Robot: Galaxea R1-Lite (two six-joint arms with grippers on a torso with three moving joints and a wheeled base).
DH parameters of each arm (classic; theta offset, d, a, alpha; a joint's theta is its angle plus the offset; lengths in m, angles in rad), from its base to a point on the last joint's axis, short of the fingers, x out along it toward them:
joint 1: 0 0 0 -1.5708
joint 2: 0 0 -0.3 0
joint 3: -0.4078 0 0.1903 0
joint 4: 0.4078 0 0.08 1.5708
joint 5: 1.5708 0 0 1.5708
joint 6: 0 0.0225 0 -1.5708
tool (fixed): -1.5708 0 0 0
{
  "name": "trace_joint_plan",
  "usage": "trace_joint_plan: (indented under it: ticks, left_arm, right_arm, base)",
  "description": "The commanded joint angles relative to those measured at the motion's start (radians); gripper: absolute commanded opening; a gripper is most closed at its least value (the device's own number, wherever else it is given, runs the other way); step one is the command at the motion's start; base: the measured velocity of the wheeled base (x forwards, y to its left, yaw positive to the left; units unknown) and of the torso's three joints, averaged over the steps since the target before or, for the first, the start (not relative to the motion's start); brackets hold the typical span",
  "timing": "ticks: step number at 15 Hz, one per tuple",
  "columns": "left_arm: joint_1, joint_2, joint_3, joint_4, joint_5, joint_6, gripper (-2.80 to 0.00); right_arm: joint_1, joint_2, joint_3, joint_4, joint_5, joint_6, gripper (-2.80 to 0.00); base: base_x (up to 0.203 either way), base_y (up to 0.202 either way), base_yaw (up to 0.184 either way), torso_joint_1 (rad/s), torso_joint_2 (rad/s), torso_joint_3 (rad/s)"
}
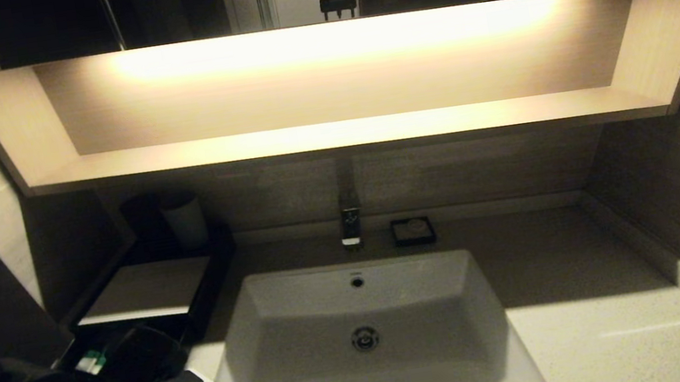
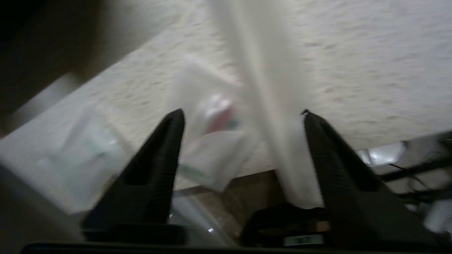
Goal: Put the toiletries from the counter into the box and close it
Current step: Pick up the bathroom toiletry
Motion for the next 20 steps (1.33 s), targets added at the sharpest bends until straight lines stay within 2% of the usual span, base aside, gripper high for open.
trace_joint_plan:
  ticks: [1,11,20]
  left_arm:
    - [-0.001,-0.003,-0.002,0.001,0.061,0.003,0.0]
    - [-0.031,-0.013,-0.007,0.016,0.051,0.008,0.0]
    - [-0.044,-0.005,-0.016,0.003,0.117,0.04,0.0]
  right_arm:
    - [0.0,0.0,0.0,0.0,0.0,0.0,-2.8]
    - [0.0,0.0,0.0,0.0,0.0,0.0,-2.8]
    - [0.0,0.0,0.0,0.0,0.0,0.0,-2.8]
  base:
    - [0.0,0.0,0.0,0.0,0.0,0.0]
    - [0.0,0.0,0.0,0.0,0.0,0.0]
    - [0.0,0.0,0.0,0.0,0.0,0.0]
